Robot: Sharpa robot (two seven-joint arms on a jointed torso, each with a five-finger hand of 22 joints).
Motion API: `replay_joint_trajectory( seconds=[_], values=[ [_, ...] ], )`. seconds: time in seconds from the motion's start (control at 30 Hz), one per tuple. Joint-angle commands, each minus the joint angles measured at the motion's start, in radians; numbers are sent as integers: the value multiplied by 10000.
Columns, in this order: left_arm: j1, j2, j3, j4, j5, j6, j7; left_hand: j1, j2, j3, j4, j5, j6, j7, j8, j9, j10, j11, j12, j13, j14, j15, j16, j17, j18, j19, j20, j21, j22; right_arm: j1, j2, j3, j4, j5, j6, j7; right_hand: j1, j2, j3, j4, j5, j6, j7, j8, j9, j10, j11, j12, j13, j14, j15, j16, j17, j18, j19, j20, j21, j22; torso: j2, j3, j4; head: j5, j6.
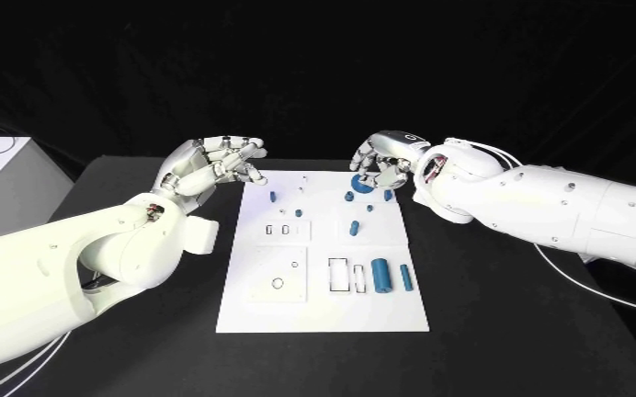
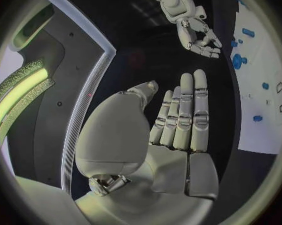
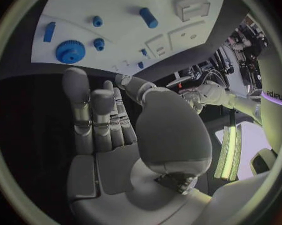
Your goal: Assemble the parts on the task board
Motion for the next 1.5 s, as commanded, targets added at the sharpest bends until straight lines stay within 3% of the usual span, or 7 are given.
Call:
replay_joint_trajectory(
  seconds=[0.03, 0.27, 0.4, 0.7, 1.17, 1.5],
  values=[
    [69, -62, 17, 140, -100, 418, -52, -44, -82, 72, 5, -5, 30, 23, -54, 10, 52, 6, -62, 4, -108, 2, 79, 69, 64, -100, 4, 60, 33, 18, 79, 5, -107, -1477, 536, -915, -125, -396, 223, 251, -140, 64, -1, -58, 89, -294, 61, -80, -6, 443, 19, 2657, 2489, -499, 498, 43, 2563, 2911, 218, -77, 114, -70, 33],
    [200, -150, 24, 162, -101, 527, -71, -81, -74, 112, 7, 2, 14, 17, -75, 13, 46, 17, -113, 10, -345, 32, 210, 230, 54, -273, 25, 177, 123, -4, 294, 3, -399, -1702, 789, -1118, -122, -451, 167, 332, -196, -4, -10, -75, 119, -624, 94, -81, -6, 378, 43, 2819, 2589, -478, 392, 105, 2626, 2966, 364, -100, 187, -129, 92],
    [267, -210, 25, 238, -109, 583, -78, -84, -49, 140, 5, 2, 74, -34, -43, 30, 103, -14, -99, 20, -397, 18, 251, 276, 61, -325, 26, 217, 153, -14, 372, 1, -504, -1750, 873, -1172, -84, -465, 105, 351, -210, 2, 2, -63, 140, -810, 123, -79, -3, 296, 80, 2698, 2379, -392, 203, 127, 2326, 2562, 448, -142, 225, -154, 102],
    [358, -276, 26, 323, -112, 600, -112, -87, -44, 155, 3, 1, 102, -55, -29, 40, 133, -29, -96, 23, -425, 10, 277, 304, 66, -354, 26, 244, 172, -22, 484, -1, -528, -1802, 870, -1206, -84, -429, 83, 391, -198, 20, -1, -48, 155, -769, 116, -38, 21, 336, 82, 2894, 2615, -455, 288, 139, 2621, 2963, 537, -182, 302, -168, 110],
    [513, -316, 24, 294, -123, 560, -195, -92, -80, 152, -10, -1, 80, -32, -44, 36, 118, -20, -116, 17, -451, 9, 305, 333, 69, -381, 26, 275, 194, -130, 643, -16, -655, -1731, 1037, -1191, -93, -387, 76, 450, -179, 32, 4, -37, 173, -700, 110, -16, 45, 358, 75, 3017, 2728, -474, 321, 148, 2764, 3140, 674, -216, 301, -246, 118],
    [553, -308, 24, 267, -253, 625, -291, -92, -98, 157, -20, -5, 54, -13, -61, 32, 91, -5, -138, 11, -478, 19, 327, 357, 68, -406, 31, 303, 213, -181, 693, -21, -758, -1753, 1264, -1287, -102, -359, 79, 485, -177, 55, 16, -22, 184, -697, 117, -23, 48, 352, 82, 3025, 2717, -460, 295, 152, 2731, 3088, 766, -242, 329, -247, 213]
  ],
)
